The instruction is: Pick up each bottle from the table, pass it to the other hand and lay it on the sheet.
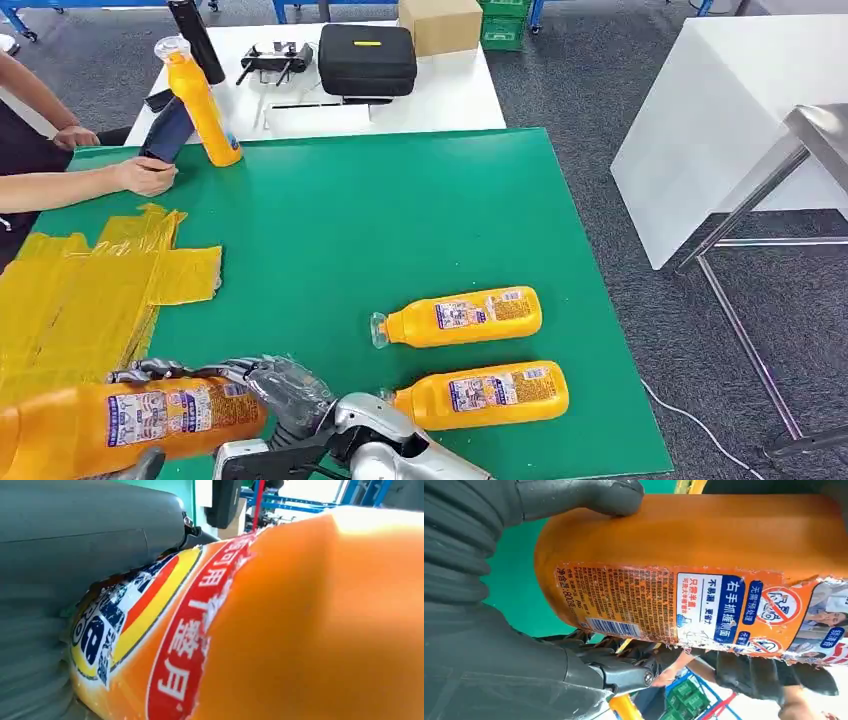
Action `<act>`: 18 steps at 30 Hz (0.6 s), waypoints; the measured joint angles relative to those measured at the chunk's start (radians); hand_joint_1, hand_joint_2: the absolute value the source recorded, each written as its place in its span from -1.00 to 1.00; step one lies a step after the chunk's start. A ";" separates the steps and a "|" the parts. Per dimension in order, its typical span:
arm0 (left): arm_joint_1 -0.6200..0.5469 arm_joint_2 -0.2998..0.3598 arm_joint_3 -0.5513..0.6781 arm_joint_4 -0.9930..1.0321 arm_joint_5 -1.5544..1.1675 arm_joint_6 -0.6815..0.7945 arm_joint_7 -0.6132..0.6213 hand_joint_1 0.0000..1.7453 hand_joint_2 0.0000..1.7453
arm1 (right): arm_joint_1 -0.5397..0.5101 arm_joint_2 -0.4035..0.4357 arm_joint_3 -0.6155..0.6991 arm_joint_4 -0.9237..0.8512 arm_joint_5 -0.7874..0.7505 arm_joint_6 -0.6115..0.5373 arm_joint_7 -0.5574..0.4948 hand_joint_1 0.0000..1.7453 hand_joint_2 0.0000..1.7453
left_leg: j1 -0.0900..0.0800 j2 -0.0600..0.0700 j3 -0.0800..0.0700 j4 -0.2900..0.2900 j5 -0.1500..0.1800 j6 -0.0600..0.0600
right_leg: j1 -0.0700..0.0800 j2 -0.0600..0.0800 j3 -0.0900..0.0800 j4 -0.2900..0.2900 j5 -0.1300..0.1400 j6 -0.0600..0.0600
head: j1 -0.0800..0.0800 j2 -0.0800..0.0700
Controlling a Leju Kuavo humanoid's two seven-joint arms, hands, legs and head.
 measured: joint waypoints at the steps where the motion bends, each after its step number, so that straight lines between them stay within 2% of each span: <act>1: -0.001 -0.003 0.000 0.000 -0.002 0.000 -0.005 1.00 1.00 | 0.000 -0.001 0.000 0.000 -0.001 0.000 0.000 1.00 1.00 | 0.000 0.000 0.000 0.000 0.000 0.000 | 0.000 0.000 0.000 0.000 0.000 0.000 | 0.000 0.000; 6: -0.003 -0.014 0.002 0.000 -0.035 0.009 -0.027 1.00 1.00 | 0.006 -0.005 -0.003 -0.002 -0.001 -0.006 -0.002 1.00 1.00 | 0.000 0.000 0.000 0.000 0.000 0.000 | 0.000 0.000 0.000 0.000 0.000 0.000 | 0.000 0.000; 7: -0.003 -0.018 0.002 0.000 -0.042 0.011 -0.032 1.00 1.00 | 0.007 -0.007 -0.004 -0.002 -0.001 -0.009 -0.002 0.70 1.00 | 0.000 0.000 0.000 0.000 0.000 0.000 | 0.000 0.000 0.000 0.000 0.000 0.000 | 0.000 0.000; 8: -0.003 -0.021 0.003 0.000 -0.047 0.013 -0.034 1.00 1.00 | 0.009 -0.008 -0.005 -0.002 -0.001 -0.013 -0.002 -0.92 1.00 | 0.000 0.000 0.000 0.000 0.000 0.000 | 0.000 0.000 0.000 0.000 0.000 0.000 | 0.000 0.000; 9: -0.003 -0.023 0.004 0.000 -0.054 0.017 -0.037 1.00 1.00 | 0.010 -0.010 -0.005 -0.002 -0.001 -0.016 -0.002 -1.00 1.00 | 0.000 0.000 0.000 0.000 0.000 0.000 | 0.000 0.000 0.000 0.000 0.000 0.000 | 0.000 0.000; 11: -0.006 -0.029 0.008 0.000 -0.097 0.036 -0.055 1.00 1.00 | 0.015 -0.014 -0.007 -0.006 0.003 -0.033 0.001 -1.00 1.00 | 0.000 0.000 0.000 0.000 0.000 0.000 | 0.000 0.000 0.000 0.000 0.000 0.000 | 0.000 0.000; 14: -0.016 -0.047 0.021 -0.006 -0.256 0.139 -0.104 1.00 1.00 | 0.038 -0.032 -0.032 -0.029 0.020 -0.068 0.022 -1.00 1.00 | 0.000 -0.001 0.000 0.000 0.000 0.000 | 0.000 0.000 0.000 0.000 0.000 0.000 | 0.000 0.000; 15: -0.024 -0.051 0.032 -0.007 -0.285 0.169 -0.111 1.00 1.00 | 0.051 -0.043 -0.044 -0.042 0.021 -0.070 0.026 -1.00 -1.00 | 0.000 -0.001 0.000 0.000 0.000 0.000 | 0.000 0.000 0.000 0.000 0.000 0.000 | 0.000 0.000; 18: -0.045 -0.064 0.066 -0.015 -0.519 0.383 -0.152 1.00 1.00 | 0.081 -0.073 -0.080 -0.081 0.045 -0.088 0.042 -1.00 -1.00 | 0.000 -0.002 0.000 0.000 0.000 0.000 | 0.000 -0.001 0.001 0.000 0.000 0.000 | 0.000 0.000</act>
